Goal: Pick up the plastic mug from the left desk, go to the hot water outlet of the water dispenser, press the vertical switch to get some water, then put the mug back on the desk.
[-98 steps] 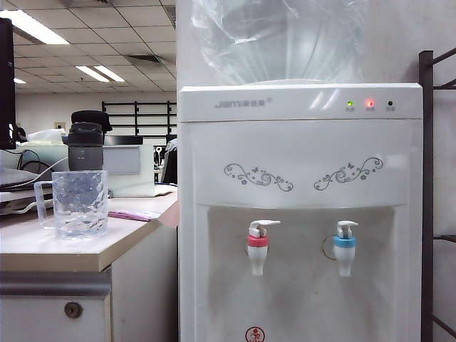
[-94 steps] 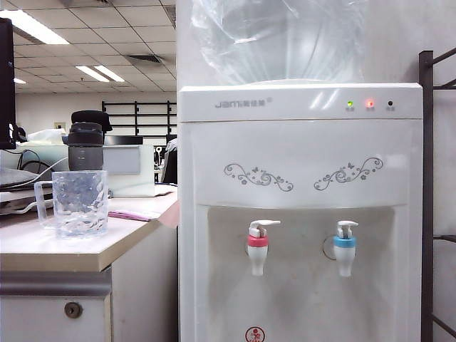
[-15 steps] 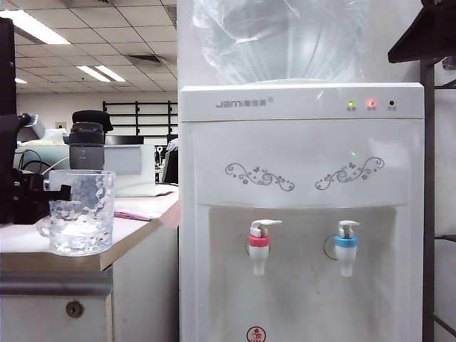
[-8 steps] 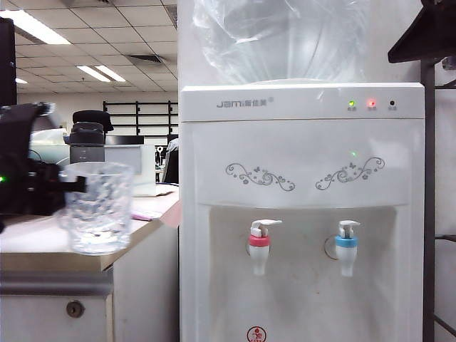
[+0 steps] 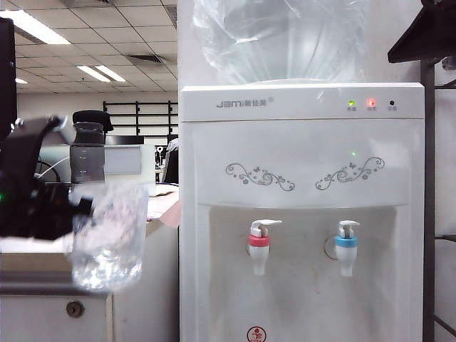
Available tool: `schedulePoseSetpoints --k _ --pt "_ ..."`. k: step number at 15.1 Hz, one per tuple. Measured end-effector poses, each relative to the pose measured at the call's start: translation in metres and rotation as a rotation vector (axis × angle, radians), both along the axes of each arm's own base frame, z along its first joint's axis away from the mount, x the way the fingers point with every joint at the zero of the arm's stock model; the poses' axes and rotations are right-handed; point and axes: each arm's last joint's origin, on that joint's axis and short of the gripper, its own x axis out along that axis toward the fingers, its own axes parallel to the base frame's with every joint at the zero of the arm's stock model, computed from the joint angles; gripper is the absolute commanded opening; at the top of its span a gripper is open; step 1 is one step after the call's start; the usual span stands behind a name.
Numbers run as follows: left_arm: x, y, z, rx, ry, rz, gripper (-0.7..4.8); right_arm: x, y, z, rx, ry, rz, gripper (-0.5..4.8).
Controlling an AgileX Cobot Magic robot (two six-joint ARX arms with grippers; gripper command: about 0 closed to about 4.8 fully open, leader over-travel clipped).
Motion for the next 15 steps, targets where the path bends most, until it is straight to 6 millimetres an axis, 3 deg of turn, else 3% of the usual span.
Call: schedulePoseSetpoints --k 3,10,15 --pt "-0.004 -0.003 -0.003 0.009 0.022 -0.011 -0.06 0.0 0.0 0.0 0.0 0.0 0.0 4.27" --pt "-0.025 -0.051 -0.002 0.008 0.014 -0.232 -0.06 0.0 0.0 0.0 0.0 0.0 -0.001 4.27" --pt "-0.023 -0.082 -0.003 0.001 -0.001 -0.33 -0.06 0.0 0.0 0.0 0.0 0.0 -0.001 4.27"
